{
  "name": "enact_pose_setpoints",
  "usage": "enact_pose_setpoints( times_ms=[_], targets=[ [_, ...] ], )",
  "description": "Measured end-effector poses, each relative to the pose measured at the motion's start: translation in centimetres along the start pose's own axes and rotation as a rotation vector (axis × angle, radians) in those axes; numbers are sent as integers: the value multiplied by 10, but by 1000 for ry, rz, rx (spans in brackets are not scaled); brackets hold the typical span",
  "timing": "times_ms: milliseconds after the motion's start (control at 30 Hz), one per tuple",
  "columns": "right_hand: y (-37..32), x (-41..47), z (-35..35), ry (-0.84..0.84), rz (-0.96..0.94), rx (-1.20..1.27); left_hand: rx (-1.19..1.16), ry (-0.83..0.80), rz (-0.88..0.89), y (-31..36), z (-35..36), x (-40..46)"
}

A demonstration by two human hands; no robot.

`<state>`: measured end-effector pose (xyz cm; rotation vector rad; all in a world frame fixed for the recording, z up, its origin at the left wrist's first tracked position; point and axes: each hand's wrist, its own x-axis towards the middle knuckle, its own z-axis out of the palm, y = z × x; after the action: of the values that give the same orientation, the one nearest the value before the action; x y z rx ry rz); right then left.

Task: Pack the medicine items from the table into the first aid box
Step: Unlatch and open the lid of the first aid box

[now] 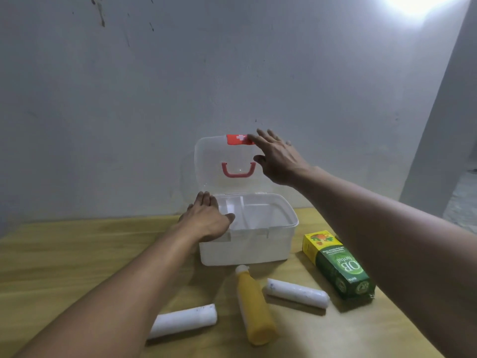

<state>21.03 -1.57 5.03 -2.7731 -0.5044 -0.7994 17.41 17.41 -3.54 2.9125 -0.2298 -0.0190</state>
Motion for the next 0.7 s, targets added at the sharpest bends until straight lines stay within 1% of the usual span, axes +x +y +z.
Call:
enact_pose_setpoints(
  times_ms=[67, 167, 267, 333, 400, 467, 533, 600, 700],
  targets=[
    [6, -6, -5, -28, 28, 19, -7, 3, 6, 0, -1, 0],
    [14, -30, -18, 15, 87, 66, -2, 8, 14, 0, -1, 1],
    [22, -65, -35, -1, 179, 31, 20, 6, 13, 2, -2, 2],
    [26, -90, -46, -108, 254, -60, 50, 13, 4, 3, -3, 2],
    [28, -114, -56, -325, 376, -140, 72, 29, 2, 5, -6, 1],
    [27, -136, -62, -574, 532, -97, 85, 49, 26, 7, -9, 1],
    [25, -156, -62, -728, 610, -77, 70, 52, 53, 9, -11, 2],
    [22, -171, -58, -773, 639, -85, 28, 31, 48, 11, -10, 2],
    [20, -177, -61, -684, 657, -60, 17, 33, 29, 10, -5, 2]
  ],
)
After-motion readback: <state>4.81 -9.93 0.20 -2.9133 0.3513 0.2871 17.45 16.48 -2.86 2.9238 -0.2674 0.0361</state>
